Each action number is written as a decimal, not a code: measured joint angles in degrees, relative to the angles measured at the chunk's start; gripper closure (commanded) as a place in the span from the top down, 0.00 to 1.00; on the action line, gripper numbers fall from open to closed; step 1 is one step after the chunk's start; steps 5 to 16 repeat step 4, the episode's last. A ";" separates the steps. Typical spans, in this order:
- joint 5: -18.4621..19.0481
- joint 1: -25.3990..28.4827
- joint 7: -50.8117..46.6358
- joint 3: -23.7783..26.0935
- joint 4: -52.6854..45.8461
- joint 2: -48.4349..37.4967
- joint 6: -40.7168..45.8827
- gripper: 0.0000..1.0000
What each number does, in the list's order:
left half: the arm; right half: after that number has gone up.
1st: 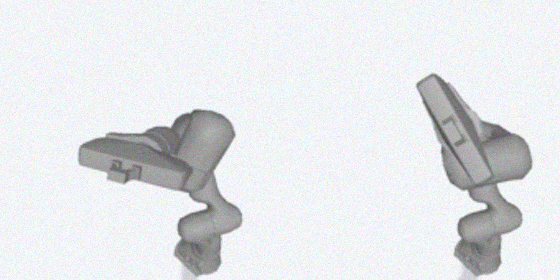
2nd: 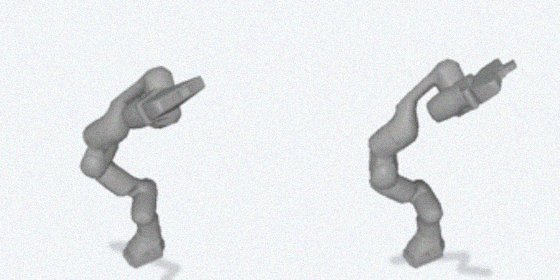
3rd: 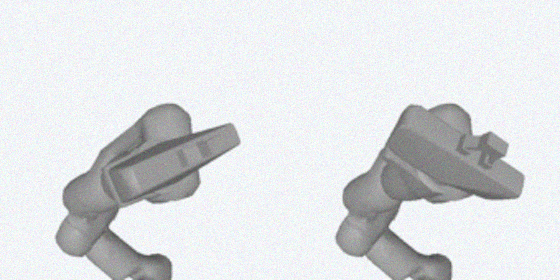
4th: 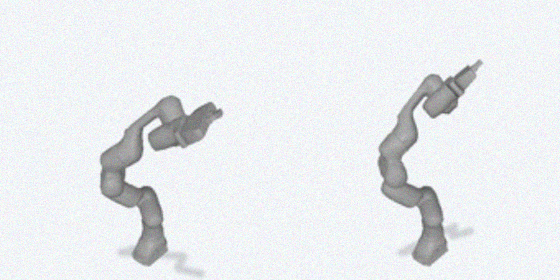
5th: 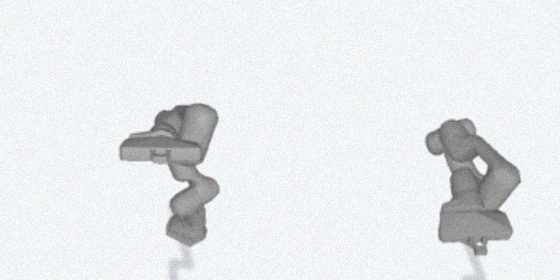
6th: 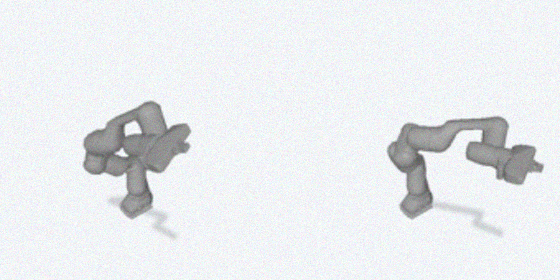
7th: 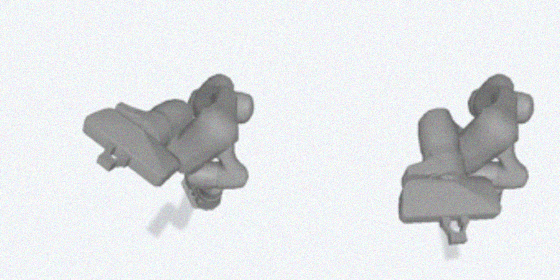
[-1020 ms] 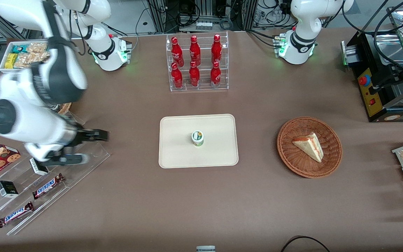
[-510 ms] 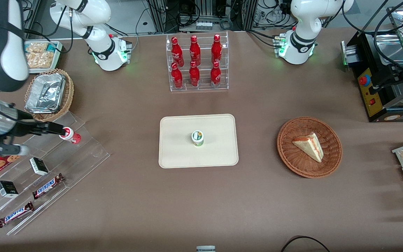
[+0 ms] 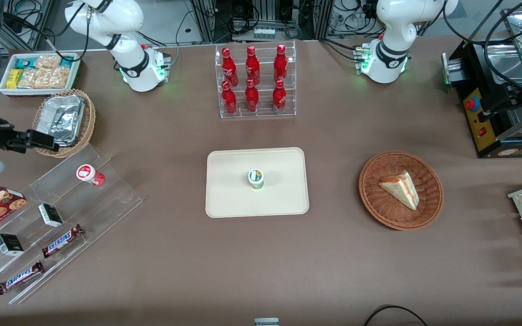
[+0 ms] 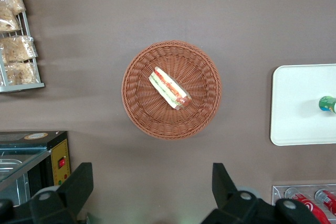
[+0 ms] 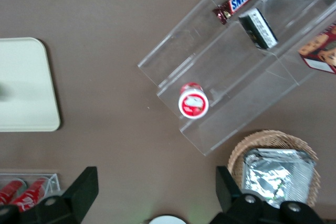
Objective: Place green gum on tray
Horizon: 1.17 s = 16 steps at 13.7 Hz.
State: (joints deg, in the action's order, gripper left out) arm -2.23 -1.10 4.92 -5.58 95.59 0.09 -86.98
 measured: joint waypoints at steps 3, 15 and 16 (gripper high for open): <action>1.51 0.00 0.01 0.22 0.20 -2.05 3.14 1.00; 1.94 0.00 0.01 0.33 0.26 -2.42 3.65 0.99; 1.94 0.00 0.01 0.33 0.26 -2.42 3.65 0.99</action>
